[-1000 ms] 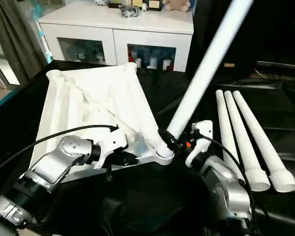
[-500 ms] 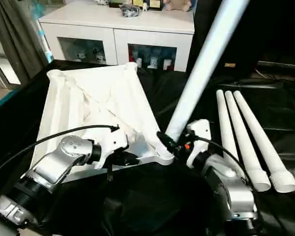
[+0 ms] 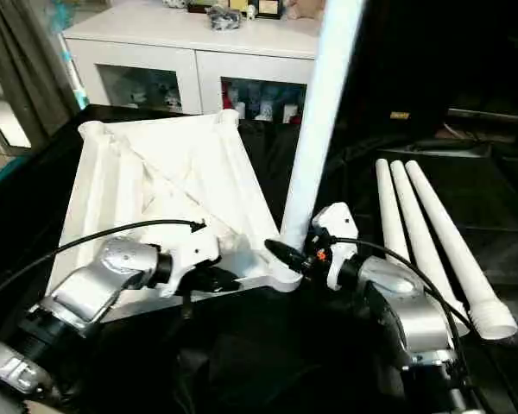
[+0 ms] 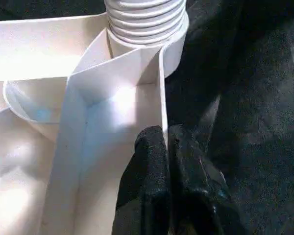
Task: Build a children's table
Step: Insert table leg to table base
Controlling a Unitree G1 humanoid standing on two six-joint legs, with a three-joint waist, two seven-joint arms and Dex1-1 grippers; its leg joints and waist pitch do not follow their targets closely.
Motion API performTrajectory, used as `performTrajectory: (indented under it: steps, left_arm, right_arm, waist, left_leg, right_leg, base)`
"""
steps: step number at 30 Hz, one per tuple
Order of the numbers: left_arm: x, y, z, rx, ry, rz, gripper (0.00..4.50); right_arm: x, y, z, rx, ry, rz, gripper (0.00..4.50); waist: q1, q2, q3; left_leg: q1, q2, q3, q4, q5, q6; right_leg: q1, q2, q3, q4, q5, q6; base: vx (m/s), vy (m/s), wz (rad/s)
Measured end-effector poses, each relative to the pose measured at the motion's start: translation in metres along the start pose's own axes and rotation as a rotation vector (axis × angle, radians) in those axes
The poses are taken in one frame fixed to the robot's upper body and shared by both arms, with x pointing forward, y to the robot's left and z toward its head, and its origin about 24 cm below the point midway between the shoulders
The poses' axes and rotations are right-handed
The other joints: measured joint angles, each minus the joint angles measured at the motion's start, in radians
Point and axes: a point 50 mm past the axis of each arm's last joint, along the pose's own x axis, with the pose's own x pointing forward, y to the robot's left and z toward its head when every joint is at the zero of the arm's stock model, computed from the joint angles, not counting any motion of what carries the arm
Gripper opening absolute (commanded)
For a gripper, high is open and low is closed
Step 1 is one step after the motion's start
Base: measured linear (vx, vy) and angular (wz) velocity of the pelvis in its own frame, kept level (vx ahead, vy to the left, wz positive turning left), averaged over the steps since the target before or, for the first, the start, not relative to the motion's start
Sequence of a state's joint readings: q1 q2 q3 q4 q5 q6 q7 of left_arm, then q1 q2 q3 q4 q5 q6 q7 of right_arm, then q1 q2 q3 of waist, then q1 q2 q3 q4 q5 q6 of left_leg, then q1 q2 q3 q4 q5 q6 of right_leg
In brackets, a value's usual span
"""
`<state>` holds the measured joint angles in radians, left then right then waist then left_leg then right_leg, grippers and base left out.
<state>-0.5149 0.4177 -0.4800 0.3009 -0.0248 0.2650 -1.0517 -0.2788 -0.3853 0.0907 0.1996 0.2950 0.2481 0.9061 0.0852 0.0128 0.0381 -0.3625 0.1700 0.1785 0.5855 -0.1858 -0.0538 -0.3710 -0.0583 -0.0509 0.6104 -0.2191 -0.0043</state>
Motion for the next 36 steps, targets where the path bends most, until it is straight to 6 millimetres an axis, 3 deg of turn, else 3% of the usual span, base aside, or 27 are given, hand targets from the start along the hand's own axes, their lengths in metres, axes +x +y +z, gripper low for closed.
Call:
performTrajectory:
  steps: [6,11,17,20,22,25,27,35,36]
  left_arm:
    - [-0.013,0.0,0.0,0.046,0.028,-0.042,0.0]
    - [-0.017,0.0,0.001,0.055,0.038,-0.047,0.0]
    - [-0.017,0.001,0.004,0.002,0.04,-0.013,0.0]
    - [-0.017,0.005,0.004,-0.052,0.046,0.051,0.0]
    - [-0.017,0.008,0.006,-0.087,0.05,0.107,0.0]
    - [-0.013,0.012,0.011,-0.156,0.046,0.199,0.0]
    - [-0.006,0.016,0.019,-0.195,0.054,0.265,0.0]
    - [-0.002,0.016,0.023,-0.219,0.056,0.301,0.0]
    - [0.004,0.018,0.025,-0.241,0.059,0.341,0.0]
  right_arm:
    - [0.003,0.001,0.004,-0.043,0.012,0.152,1.9]
    - [0.004,-0.001,0.007,-0.056,0.009,0.19,1.9]
    - [0.01,0.0,0.005,-0.052,-0.033,0.14,1.9]
    - [0.021,0.0,0.005,-0.045,-0.059,0.042,1.9]
    - [0.031,-0.002,0.007,-0.031,-0.079,-0.051,1.89]
    - [0.048,-0.007,0.013,0.001,-0.107,-0.188,1.89]
    - [0.057,-0.012,0.017,0.026,-0.108,-0.289,1.89]
    - [0.063,-0.015,0.022,0.032,-0.114,-0.342,1.89]
    - [0.073,-0.016,0.025,0.05,-0.111,-0.378,1.89]
  waist:
    - [-0.001,-0.011,0.007]
    - [-0.005,-0.014,0.012]
    - [-0.006,-0.018,0.023]
    - [-0.021,-0.02,0.03]
    - [-0.034,-0.018,0.036]
    - [-0.05,-0.004,0.047]
    - [-0.06,-0.005,0.049]
    - [-0.056,-0.004,0.052]
    - [-0.057,0.004,0.057]
  left_leg:
    - [-0.001,0.0,0.0,-0.003,0.0,0.0]
    - [-0.001,0.0,0.001,-0.006,0.0,0.0]
    - [0.004,0.0,0.003,-0.012,0.0,0.0]
    - [0.009,0.0,0.002,-0.014,0.0,0.0]
    - [0.011,0.0,-0.002,-0.019,0.0,0.0]
    - [0.005,0.0,-0.014,-0.025,0.0,0.0]
    - [0.005,-0.002,-0.014,-0.024,0.0,0.0]
    - [0.009,-0.004,-0.01,-0.029,0.0,0.0]
    - [0.011,-0.004,-0.01,-0.028,0.0,0.0]
  right_leg:
    - [-0.002,0.0,0.0,-0.001,0.001,-0.002]
    - [-0.003,0.0,0.0,-0.002,0.0,-0.004]
    - [-0.003,0.0,0.0,-0.002,-0.003,0.001]
    - [-0.003,0.0,0.0,-0.003,-0.003,0.002]
    - [-0.008,0.0,-0.006,-0.014,-0.003,0.002]
    - [-0.003,-0.001,-0.02,-0.038,-0.004,0.001]
    - [-0.008,-0.001,-0.019,-0.042,-0.004,0.001]
    - [-0.011,-0.002,-0.016,-0.05,-0.003,0.0]
    - [-0.011,-0.002,-0.015,-0.05,-0.002,-0.002]
  base:
    - [0.0,0.0,0.0]
    - [0.0,0.0,0.0]
    - [0.0,0.0,0.0]
    - [-0.02,0.001,-0.03]
    - [-0.06,0.01,-0.12]
    - [-0.033,0.048,-0.28]
    - [-0.044,0.045,-0.19]
    - [0.0,0.0,0.0]
    - [0.0,0.0,0.0]
